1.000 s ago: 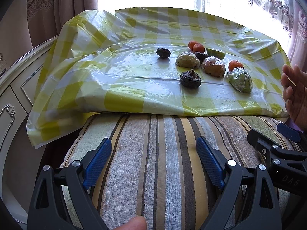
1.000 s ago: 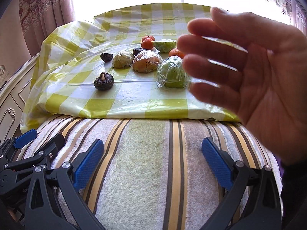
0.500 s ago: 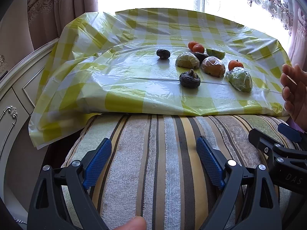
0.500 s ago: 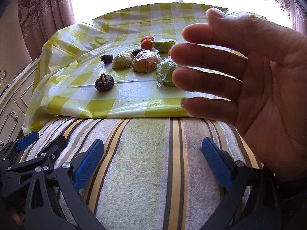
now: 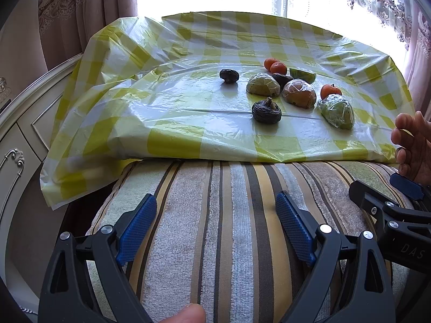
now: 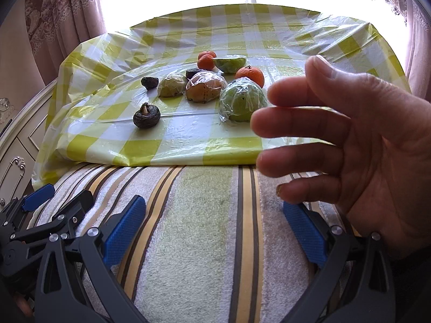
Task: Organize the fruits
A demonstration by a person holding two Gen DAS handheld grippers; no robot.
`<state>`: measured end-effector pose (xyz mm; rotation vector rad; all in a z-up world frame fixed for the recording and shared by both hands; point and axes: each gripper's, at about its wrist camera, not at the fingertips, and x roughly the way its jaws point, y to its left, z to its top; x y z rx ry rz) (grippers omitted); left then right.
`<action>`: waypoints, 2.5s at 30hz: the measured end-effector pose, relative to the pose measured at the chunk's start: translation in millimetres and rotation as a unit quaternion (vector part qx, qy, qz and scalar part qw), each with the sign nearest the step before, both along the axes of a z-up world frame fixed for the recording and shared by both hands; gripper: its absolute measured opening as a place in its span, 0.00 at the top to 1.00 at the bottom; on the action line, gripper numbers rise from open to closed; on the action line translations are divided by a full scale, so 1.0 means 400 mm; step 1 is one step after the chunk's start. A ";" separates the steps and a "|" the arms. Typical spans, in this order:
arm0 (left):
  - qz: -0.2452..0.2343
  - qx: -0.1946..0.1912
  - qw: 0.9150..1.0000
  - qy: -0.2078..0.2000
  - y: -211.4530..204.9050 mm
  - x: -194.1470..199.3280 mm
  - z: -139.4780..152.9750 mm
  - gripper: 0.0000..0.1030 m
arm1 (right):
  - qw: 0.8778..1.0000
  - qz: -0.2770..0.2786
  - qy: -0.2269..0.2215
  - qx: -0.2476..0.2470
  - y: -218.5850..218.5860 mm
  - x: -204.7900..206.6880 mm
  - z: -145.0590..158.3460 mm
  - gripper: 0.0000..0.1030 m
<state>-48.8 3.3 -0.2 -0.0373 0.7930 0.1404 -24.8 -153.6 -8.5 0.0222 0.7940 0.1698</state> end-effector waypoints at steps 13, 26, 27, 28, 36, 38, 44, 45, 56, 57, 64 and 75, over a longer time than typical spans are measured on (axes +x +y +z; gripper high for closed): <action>0.003 0.016 1.000 -0.001 -0.006 0.002 0.002 0.15 | 1.000 0.000 0.000 0.000 0.000 0.000 0.001 0.01; 0.003 0.014 1.000 -0.002 -0.005 0.002 0.001 0.15 | 1.000 0.000 0.000 -0.001 0.000 0.000 0.001 0.01; 0.003 0.014 1.000 -0.002 -0.004 0.004 0.001 0.15 | 1.000 0.000 0.000 -0.001 0.000 0.000 0.001 0.01; 0.003 0.014 1.000 -0.002 -0.004 0.003 0.001 0.15 | 1.000 0.000 0.000 -0.001 0.000 0.000 0.002 0.01; 0.002 0.016 1.000 -0.002 -0.002 0.005 0.002 0.15 | 1.000 0.000 0.000 0.000 0.000 -0.001 0.002 0.01; 0.003 0.020 1.000 -0.004 -0.008 0.001 0.001 0.15 | 1.000 0.000 0.000 0.000 0.001 -0.001 0.002 0.01; 0.005 0.029 1.000 -0.008 -0.018 -0.005 0.001 0.15 | 1.000 0.000 0.000 0.000 0.001 0.000 0.001 0.01; 0.006 0.031 0.999 -0.009 -0.020 -0.007 0.001 0.15 | 1.000 0.000 0.000 0.000 0.001 0.000 0.001 0.01; 0.006 0.033 0.999 -0.010 -0.020 -0.008 0.001 0.15 | 1.000 0.001 0.000 0.001 0.001 -0.004 0.004 0.01; 0.007 0.033 0.999 -0.010 -0.020 -0.008 0.001 0.15 | 1.000 0.001 0.000 0.001 0.001 -0.004 0.005 0.01; 0.007 0.029 1.000 -0.011 -0.018 -0.006 0.002 0.15 | 1.000 0.002 -0.001 0.000 0.003 -0.004 0.006 0.01; 0.007 0.028 1.000 -0.011 -0.017 -0.006 0.002 0.15 | 1.000 0.002 -0.001 0.000 0.004 -0.004 0.005 0.01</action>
